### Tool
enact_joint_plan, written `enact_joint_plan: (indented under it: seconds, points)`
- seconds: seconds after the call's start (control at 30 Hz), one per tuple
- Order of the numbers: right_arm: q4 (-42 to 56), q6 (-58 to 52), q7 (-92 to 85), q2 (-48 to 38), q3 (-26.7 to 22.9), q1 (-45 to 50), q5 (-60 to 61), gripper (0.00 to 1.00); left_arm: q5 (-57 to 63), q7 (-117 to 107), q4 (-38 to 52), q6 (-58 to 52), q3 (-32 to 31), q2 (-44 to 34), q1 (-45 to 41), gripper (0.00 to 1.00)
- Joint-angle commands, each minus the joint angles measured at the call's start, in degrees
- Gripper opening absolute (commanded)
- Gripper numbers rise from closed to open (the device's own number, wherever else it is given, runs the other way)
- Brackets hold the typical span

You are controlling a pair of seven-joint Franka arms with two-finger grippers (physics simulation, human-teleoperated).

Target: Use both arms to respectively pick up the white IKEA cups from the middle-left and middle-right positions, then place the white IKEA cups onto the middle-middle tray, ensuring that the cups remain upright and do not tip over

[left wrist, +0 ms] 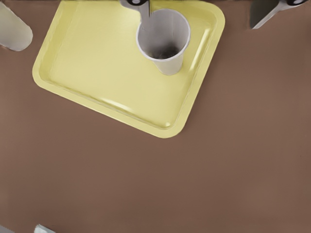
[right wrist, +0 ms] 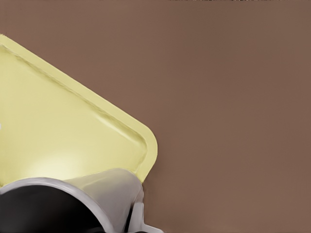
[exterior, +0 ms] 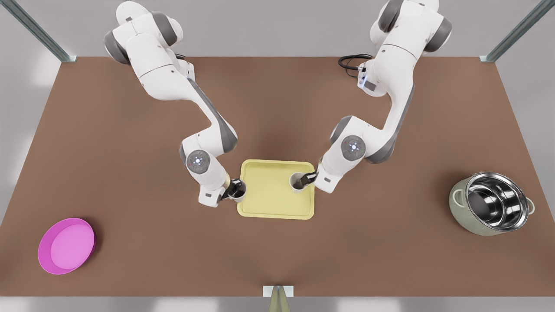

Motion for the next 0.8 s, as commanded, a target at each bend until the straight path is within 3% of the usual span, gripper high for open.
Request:
enact_joint_plan:
  seconds: [0.0,0.03,0.1,0.17,0.43,0.5,0.77]
  points:
    - [1.8,-3.13,22.39,1.39,-0.04,1.53,-0.59,0.21,0.78,-5.06,10.04,-35.0,0.03,-1.55,4.99,1.0]
    - [2.15,-3.13,22.39,2.09,-0.04,1.62,-0.59,0.21,3.74,3.55,13.67,-42.5,0.12,-1.64,8.78,1.0]
    - [2.85,-3.05,22.39,3.41,0.05,1.88,-0.41,0.21,8.86,16.31,15.43,-46.64,0.21,-1.82,11.25,1.0]
    - [2.41,-2.96,22.47,3.67,0.05,2.5,-0.5,0.21,11.5,38.28,0.32,-37.42,5.3,-16.41,12.57,1.0]
    - [3.12,-2.17,22.3,7.63,0.05,3.73,-0.68,0.22,10.88,39.17,2.87,-44.54,5.04,-14.21,12.92,1.0]
    - [3.82,-2.17,22.03,8.07,0.05,3.73,-0.68,1.0,10.71,39.08,2.78,-44.62,5.04,-14.12,12.83,1.0]
    - [3.73,-2.17,21.51,7.98,-0.04,3.38,-0.68,1.0,9.57,39.17,2.78,-46.03,5.04,-14.21,12.83,1.0]
